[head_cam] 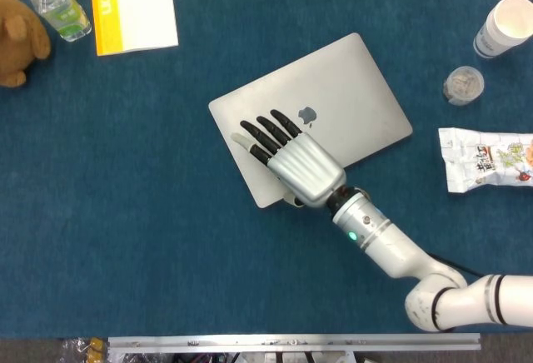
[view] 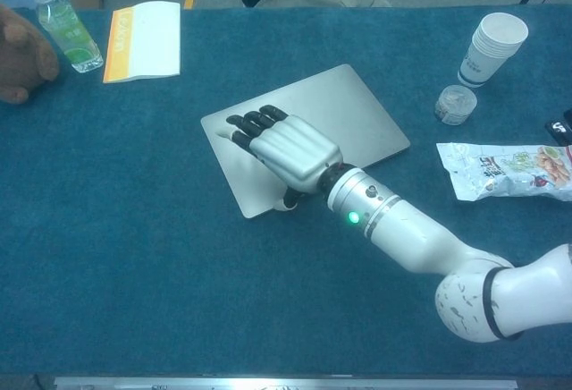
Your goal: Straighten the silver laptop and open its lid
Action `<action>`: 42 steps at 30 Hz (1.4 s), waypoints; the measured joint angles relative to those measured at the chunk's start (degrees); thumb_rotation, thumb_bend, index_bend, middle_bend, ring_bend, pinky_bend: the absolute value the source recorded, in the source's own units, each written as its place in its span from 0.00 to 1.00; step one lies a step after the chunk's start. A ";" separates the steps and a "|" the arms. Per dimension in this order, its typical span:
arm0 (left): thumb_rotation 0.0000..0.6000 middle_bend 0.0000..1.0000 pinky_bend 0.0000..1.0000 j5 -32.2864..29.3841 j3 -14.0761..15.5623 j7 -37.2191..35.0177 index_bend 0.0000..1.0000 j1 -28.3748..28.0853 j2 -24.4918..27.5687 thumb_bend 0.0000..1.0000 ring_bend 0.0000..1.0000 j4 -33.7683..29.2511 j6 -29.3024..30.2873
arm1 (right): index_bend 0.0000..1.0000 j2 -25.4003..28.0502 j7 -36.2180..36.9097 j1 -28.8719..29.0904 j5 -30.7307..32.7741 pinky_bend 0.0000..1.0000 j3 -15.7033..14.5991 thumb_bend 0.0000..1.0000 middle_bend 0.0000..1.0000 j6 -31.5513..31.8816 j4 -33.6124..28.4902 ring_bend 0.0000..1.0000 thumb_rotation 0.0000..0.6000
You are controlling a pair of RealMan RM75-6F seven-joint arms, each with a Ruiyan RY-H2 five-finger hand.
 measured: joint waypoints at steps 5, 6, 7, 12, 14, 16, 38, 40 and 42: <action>1.00 0.00 0.04 3.06 0.20 1.12 0.00 -1.84 1.99 0.25 0.00 -2.93 -1.11 | 0.00 4.89 -0.05 -0.61 1.27 0.06 0.91 0.00 0.02 1.82 -6.07 0.00 1.00; 1.00 0.00 0.04 3.71 0.30 1.31 0.00 -2.32 2.47 0.25 0.00 -3.69 -1.60 | 0.00 6.01 -0.18 -0.79 1.56 0.06 1.12 0.00 0.02 2.27 -7.20 0.00 1.00; 1.00 0.00 0.04 4.39 0.40 1.57 0.00 -2.88 2.95 0.25 0.00 -4.49 -2.20 | 0.00 7.60 -0.36 -1.07 1.97 0.06 1.41 0.00 0.02 2.91 -8.73 0.00 1.00; 1.00 0.00 0.04 7.40 0.73 3.89 0.00 -6.83 4.89 0.25 0.00 -8.71 -6.99 | 0.00 14.42 -0.82 -2.62 4.02 0.06 2.37 0.00 0.02 5.41 -14.51 0.00 1.00; 1.00 0.00 0.04 7.98 0.64 4.90 0.00 -8.57 5.14 0.25 0.00 -10.22 -9.17 | 0.00 17.62 -0.80 -3.51 4.95 0.06 2.64 0.00 0.02 6.57 -16.83 0.00 1.00; 1.00 0.00 0.04 8.22 0.48 5.71 0.00 -10.29 5.22 0.25 0.00 -11.56 -11.48 | 0.00 20.80 -0.62 -4.48 5.82 0.06 2.89 0.00 0.02 7.79 -19.06 0.00 1.00; 1.00 0.06 0.04 -0.58 -3.31 19.07 0.10 -26.83 -2.41 0.25 0.01 -20.42 -32.40 | 0.00 37.98 8.77 -10.50 8.52 0.07 2.26 0.00 0.06 14.01 -27.06 0.00 1.00; 1.00 0.06 0.04 -0.56 -3.09 19.20 0.10 -26.62 -2.38 0.25 0.01 -20.47 -31.71 | 0.00 37.79 9.24 -9.66 9.83 0.08 2.36 0.00 0.09 12.26 -26.51 0.00 1.00; 1.00 0.05 0.04 -0.29 -2.69 19.31 0.10 -26.13 -2.13 0.25 0.01 -20.50 -30.57 | 0.00 37.47 9.66 -8.58 11.22 0.08 2.59 0.00 0.10 10.33 -25.80 0.00 1.00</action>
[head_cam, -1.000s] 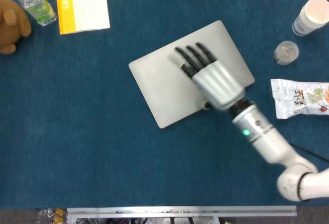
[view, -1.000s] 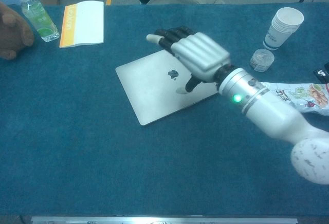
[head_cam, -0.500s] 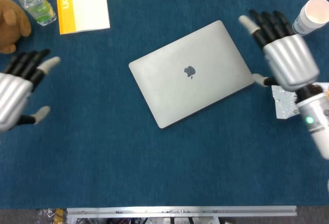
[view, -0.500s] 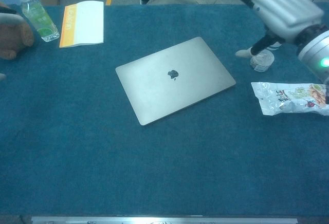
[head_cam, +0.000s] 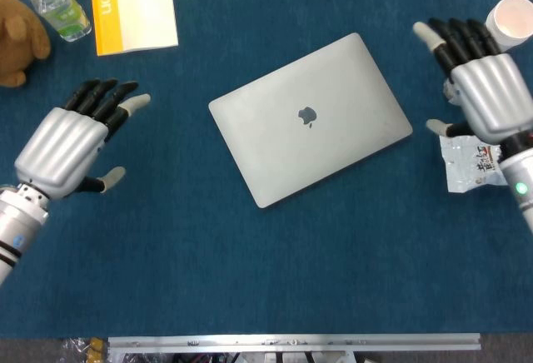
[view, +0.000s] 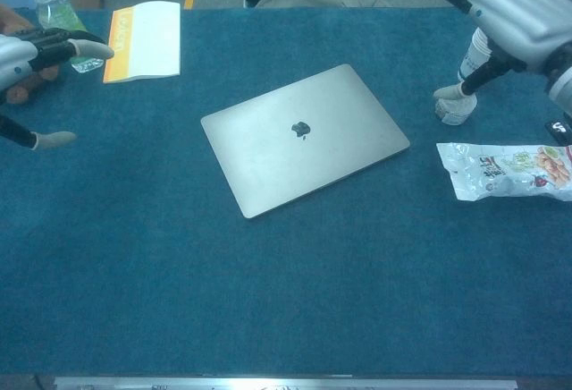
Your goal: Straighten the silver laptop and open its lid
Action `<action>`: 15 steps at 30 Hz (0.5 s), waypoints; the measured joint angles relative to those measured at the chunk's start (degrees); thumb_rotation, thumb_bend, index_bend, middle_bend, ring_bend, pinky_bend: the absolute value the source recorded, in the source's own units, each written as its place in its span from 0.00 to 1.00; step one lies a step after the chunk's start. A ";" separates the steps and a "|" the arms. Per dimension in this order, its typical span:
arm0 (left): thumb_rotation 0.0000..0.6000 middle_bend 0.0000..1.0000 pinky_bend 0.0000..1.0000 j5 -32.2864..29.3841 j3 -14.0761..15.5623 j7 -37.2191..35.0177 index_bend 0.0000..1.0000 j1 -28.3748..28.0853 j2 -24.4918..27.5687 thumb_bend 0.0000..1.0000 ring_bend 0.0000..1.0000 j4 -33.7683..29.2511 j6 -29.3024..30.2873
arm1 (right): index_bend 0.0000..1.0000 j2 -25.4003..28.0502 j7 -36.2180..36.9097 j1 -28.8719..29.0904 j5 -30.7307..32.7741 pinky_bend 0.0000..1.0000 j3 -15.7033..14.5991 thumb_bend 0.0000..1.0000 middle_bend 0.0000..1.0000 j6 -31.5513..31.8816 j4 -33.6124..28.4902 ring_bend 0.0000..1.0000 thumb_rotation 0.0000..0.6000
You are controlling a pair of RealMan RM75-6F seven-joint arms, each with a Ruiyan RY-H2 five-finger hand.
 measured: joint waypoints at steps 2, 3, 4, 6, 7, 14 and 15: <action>1.00 0.05 0.04 0.49 0.46 0.02 0.10 0.72 0.42 0.25 0.01 -0.07 1.43 | 0.00 -0.53 0.64 1.60 2.20 0.12 0.48 0.02 0.12 -2.74 0.91 0.02 1.00; 1.00 0.05 0.04 0.76 0.67 -0.02 0.10 1.09 0.64 0.25 0.01 -0.10 2.15 | 0.00 -0.82 0.87 2.44 3.31 0.15 0.73 0.04 0.13 -4.09 1.40 0.03 1.00; 1.00 0.05 0.04 1.07 0.89 -0.09 0.10 1.49 0.89 0.25 0.01 -0.13 2.91 | 0.00 -1.26 1.10 3.73 4.93 0.17 1.06 0.06 0.13 -5.97 2.20 0.04 1.00; 1.00 0.05 0.04 1.93 1.47 -0.40 0.10 2.54 1.59 0.25 0.01 -0.14 4.80 | 0.00 -2.13 1.20 6.00 7.33 0.18 1.49 0.13 0.14 -8.74 3.83 0.05 1.00; 1.00 0.05 0.04 2.33 1.73 -0.60 0.10 3.02 1.92 0.25 0.01 -0.11 5.63 | 0.00 -2.83 1.07 7.59 8.83 0.18 1.69 0.16 0.14 -10.48 5.19 0.05 1.00; 1.00 0.05 0.04 5.62 4.23 -4.03 0.10 7.61 4.74 0.25 0.01 1.38 12.65 | 0.00 -9.06 0.00 15.08 15.09 0.18 2.05 0.43 0.16 -16.39 13.71 0.08 1.00; 1.00 0.05 0.04 5.95 4.54 -4.69 0.09 8.18 5.07 0.25 0.01 1.76 13.46 | 0.00 -10.05 -0.06 15.62 15.39 0.18 2.03 0.45 0.16 -16.69 14.86 0.08 1.00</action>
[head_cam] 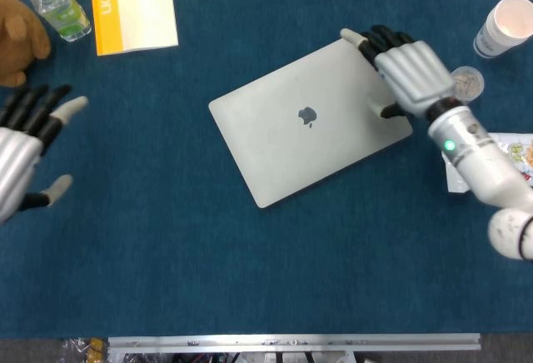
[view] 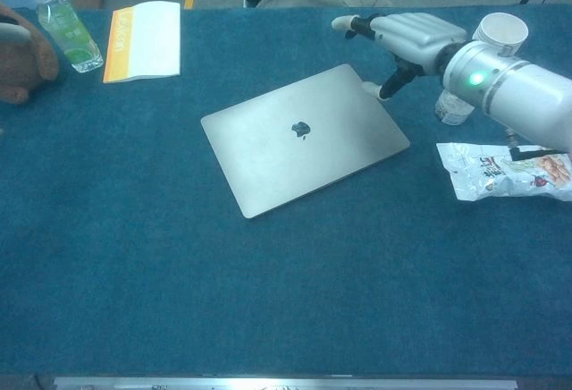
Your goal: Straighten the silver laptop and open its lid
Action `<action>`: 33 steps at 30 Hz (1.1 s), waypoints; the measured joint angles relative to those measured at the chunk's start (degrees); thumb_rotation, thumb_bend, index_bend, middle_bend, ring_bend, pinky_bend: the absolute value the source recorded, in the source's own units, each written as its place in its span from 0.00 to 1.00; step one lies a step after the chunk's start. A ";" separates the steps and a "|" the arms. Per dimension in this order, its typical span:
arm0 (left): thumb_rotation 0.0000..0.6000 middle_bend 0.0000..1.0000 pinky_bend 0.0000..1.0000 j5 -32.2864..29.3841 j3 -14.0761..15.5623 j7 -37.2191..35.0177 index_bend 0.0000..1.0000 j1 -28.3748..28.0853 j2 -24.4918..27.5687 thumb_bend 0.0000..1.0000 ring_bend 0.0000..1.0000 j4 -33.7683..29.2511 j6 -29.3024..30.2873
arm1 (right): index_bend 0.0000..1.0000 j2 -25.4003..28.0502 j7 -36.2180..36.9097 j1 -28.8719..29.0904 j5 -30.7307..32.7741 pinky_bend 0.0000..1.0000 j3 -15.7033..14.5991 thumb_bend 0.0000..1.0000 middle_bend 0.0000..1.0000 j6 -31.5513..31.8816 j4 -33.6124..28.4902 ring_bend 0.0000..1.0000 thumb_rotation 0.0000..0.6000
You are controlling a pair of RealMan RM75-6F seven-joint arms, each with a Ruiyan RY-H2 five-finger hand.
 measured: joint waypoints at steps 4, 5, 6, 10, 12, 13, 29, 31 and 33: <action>1.00 0.05 0.04 0.95 1.09 -2.84 0.09 2.22 1.18 0.25 0.01 1.93 3.03 | 0.00 -4.42 0.04 3.07 2.10 0.18 0.04 0.51 0.18 -1.59 5.50 0.09 1.00; 1.00 0.05 0.04 1.08 1.33 -3.58 0.09 2.82 1.45 0.25 0.01 2.54 3.79 | 0.00 -5.30 0.01 3.73 2.43 0.18 0.05 0.52 0.18 -1.84 6.71 0.09 1.00; 1.00 0.05 0.04 1.12 1.48 -4.08 0.09 3.24 1.60 0.25 0.01 2.97 4.28 | 0.00 -6.19 0.01 4.36 2.74 0.18 0.07 0.53 0.18 -2.06 7.92 0.09 1.00; 1.00 0.05 0.04 0.93 1.84 -6.08 0.09 4.39 1.96 0.25 0.01 4.76 5.63 | 0.00 -10.31 0.18 7.22 4.20 0.18 0.34 0.58 0.18 -3.04 13.50 0.09 1.00; 0.99 0.05 0.04 0.66 1.91 -7.08 0.09 4.78 2.03 0.25 0.01 5.59 6.01 | 0.00 -11.92 0.18 8.33 4.64 0.18 0.37 0.59 0.19 -3.42 15.77 0.09 1.00; 0.99 0.05 0.04 0.51 1.92 -7.47 0.09 4.92 2.03 0.25 0.01 5.89 6.12 | 0.00 -12.73 0.20 8.85 4.86 0.18 0.39 0.60 0.19 -3.62 16.88 0.09 1.00; 1.00 0.04 0.04 -0.93 1.91 -10.31 0.09 5.71 1.07 0.25 0.01 9.25 5.71 | 0.00 -22.72 2.98 13.94 6.53 0.18 0.72 0.64 0.29 -6.91 32.72 0.12 0.98; 1.00 0.04 0.04 -0.86 1.86 -10.48 0.09 5.74 1.10 0.25 0.01 9.36 5.79 | 0.00 -23.56 3.26 14.23 6.33 0.18 0.59 0.64 0.29 -7.32 34.29 0.12 0.98; 1.00 0.04 0.04 -0.82 1.83 -10.63 0.09 5.76 1.12 0.25 0.01 9.45 5.80 | 0.00 -24.26 3.51 14.44 6.17 0.18 0.51 0.64 0.29 -7.66 35.62 0.12 0.98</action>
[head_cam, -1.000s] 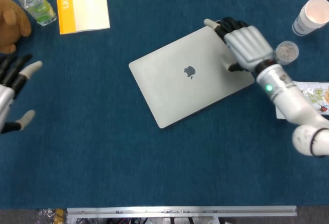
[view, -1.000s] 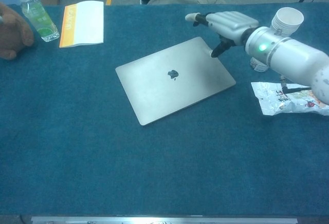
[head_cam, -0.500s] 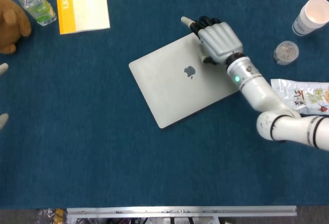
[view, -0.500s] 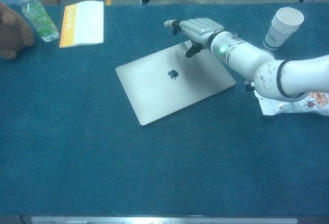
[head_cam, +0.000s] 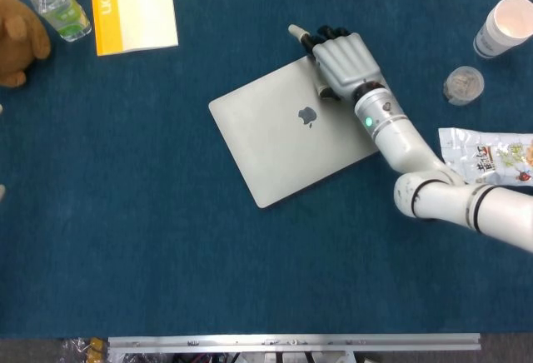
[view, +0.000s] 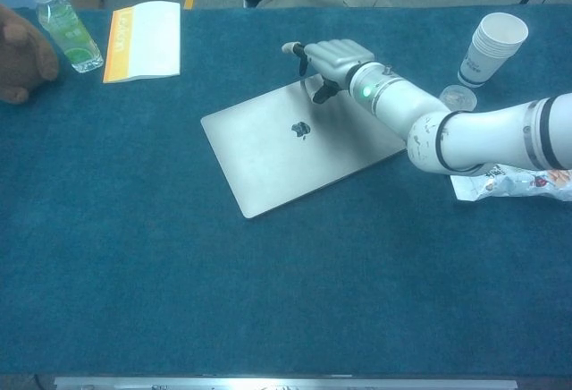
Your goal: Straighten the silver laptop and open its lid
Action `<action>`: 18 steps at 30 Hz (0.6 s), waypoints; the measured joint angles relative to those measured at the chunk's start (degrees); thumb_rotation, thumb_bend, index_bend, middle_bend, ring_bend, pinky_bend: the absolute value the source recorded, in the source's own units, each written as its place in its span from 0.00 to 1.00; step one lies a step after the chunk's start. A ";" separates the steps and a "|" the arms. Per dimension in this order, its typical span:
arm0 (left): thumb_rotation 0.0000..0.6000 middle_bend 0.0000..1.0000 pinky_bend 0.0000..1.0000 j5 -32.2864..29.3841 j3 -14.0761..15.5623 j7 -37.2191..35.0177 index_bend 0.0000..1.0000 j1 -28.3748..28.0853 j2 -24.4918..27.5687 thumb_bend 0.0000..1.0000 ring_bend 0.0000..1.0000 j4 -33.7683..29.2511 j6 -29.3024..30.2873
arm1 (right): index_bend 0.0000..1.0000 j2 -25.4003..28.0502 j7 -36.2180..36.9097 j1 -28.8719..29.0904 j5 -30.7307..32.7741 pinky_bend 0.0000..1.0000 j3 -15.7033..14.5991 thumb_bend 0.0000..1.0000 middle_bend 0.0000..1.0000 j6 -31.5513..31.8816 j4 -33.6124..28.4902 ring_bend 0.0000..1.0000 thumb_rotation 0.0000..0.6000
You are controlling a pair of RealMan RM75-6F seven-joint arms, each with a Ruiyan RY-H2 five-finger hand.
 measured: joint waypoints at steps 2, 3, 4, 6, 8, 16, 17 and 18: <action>1.00 0.04 0.04 0.05 -0.02 -0.19 0.09 0.05 0.03 0.25 0.01 0.09 0.06 | 0.00 -0.76 0.30 0.22 -0.23 0.18 -0.06 0.64 0.29 -0.38 1.48 0.12 0.98; 1.00 0.04 0.04 0.06 -0.03 -0.24 0.09 0.08 0.05 0.25 0.01 0.12 0.09 | 0.00 -1.05 0.44 0.30 -0.33 0.18 -0.08 0.64 0.29 -0.55 2.05 0.12 0.97; 1.00 0.04 0.04 0.05 -0.04 -0.28 0.09 0.11 0.07 0.25 0.01 0.17 0.11 | 0.00 -1.41 0.63 0.39 -0.47 0.18 -0.08 0.64 0.29 -0.74 2.77 0.12 0.97; 1.00 0.04 0.04 0.00 -0.04 -0.40 0.09 0.17 0.12 0.25 0.01 0.29 0.11 | 0.00 -1.91 0.92 0.51 -0.71 0.18 -0.08 0.64 0.29 -1.04 3.72 0.12 0.98; 1.00 0.04 0.04 -0.02 -0.04 -0.48 0.09 0.25 0.16 0.25 0.01 0.33 0.16 | 0.00 -2.34 1.18 0.60 -1.02 0.18 -0.06 0.64 0.29 -1.32 4.47 0.12 0.98; 1.00 0.04 0.04 0.33 0.00 -0.94 0.09 0.45 0.14 0.25 0.01 0.69 0.44 | 0.00 -2.09 1.09 0.33 -1.99 0.18 -0.19 0.64 0.29 -1.01 4.10 0.12 0.98; 1.00 0.03 0.04 0.37 0.00 -0.99 0.09 0.45 0.12 0.25 0.01 0.73 0.45 | 0.00 -1.92 0.95 0.25 -2.01 0.18 -0.22 0.64 0.29 -0.85 3.80 0.12 0.97; 1.00 0.03 0.04 0.48 0.02 -1.02 0.09 0.47 0.10 0.25 0.01 0.76 0.48 | 0.00 -1.72 0.77 0.15 -2.02 0.18 -0.25 0.64 0.29 -0.67 3.44 0.12 0.98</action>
